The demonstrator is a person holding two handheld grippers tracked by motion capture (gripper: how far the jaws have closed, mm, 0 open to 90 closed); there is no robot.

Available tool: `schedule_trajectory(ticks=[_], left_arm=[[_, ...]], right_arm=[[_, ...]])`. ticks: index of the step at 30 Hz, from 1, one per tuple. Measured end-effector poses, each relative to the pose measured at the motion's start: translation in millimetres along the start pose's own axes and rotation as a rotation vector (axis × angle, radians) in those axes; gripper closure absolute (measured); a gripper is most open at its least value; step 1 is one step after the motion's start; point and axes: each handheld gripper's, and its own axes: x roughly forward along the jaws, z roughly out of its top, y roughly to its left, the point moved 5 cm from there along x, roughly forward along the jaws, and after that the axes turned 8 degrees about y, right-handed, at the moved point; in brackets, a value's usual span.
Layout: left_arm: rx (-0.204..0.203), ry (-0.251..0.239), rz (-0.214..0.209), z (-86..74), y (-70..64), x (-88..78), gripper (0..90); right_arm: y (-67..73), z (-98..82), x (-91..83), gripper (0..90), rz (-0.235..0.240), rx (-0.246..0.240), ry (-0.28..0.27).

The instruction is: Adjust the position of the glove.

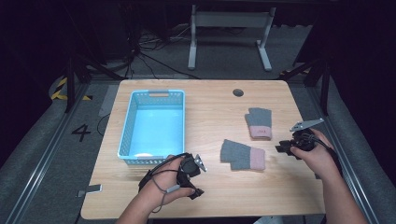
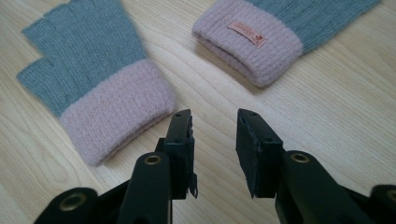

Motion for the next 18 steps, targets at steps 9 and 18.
schedule_trajectory(ticks=[9,18], left_arm=[[0.014,0.017,-0.010,2.0,-2.1,5.8,30.8],[0.016,0.013,-0.009,1.8,-1.0,6.0,30.8]], right_arm=[[5.3,1.0,-1.1,69.2,0.009,-0.016,-0.002],[16.1,7.1,-4.0,78.8,0.028,-0.039,-0.025]])
